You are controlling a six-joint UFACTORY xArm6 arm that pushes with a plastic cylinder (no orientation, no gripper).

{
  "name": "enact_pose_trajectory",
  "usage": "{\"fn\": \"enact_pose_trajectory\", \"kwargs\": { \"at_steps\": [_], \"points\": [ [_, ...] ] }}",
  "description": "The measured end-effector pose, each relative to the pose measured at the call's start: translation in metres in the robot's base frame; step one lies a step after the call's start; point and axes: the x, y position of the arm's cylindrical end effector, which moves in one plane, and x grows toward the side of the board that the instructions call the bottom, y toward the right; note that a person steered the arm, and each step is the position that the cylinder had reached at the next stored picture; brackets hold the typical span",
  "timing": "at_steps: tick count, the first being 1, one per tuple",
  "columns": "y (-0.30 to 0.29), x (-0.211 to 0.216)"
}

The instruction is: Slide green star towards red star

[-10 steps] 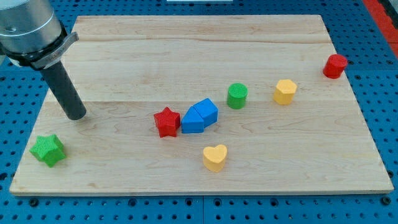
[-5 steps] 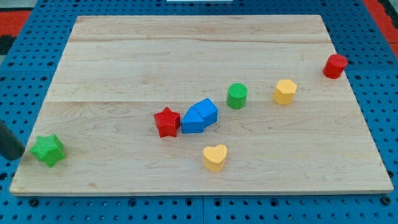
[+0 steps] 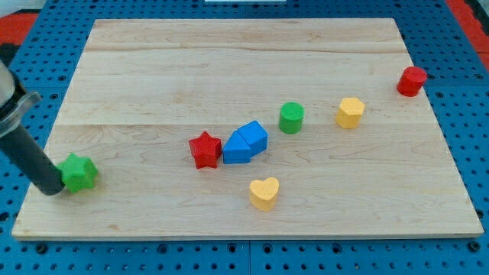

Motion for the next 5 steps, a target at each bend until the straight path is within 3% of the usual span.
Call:
{"fn": "enact_pose_trajectory", "kwargs": {
  "at_steps": [5],
  "points": [
    [0.045, -0.046]
  ]
}}
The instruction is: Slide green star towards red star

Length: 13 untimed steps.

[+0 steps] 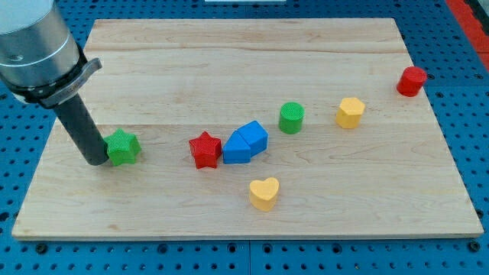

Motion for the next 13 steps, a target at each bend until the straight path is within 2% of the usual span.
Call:
{"fn": "enact_pose_trajectory", "kwargs": {
  "at_steps": [6, 10, 11, 12, 13],
  "points": [
    [0.015, -0.039],
    [-0.046, -0.063],
    [-0.046, -0.061],
    [-0.039, -0.04],
    [-0.01, -0.035]
  ]
}}
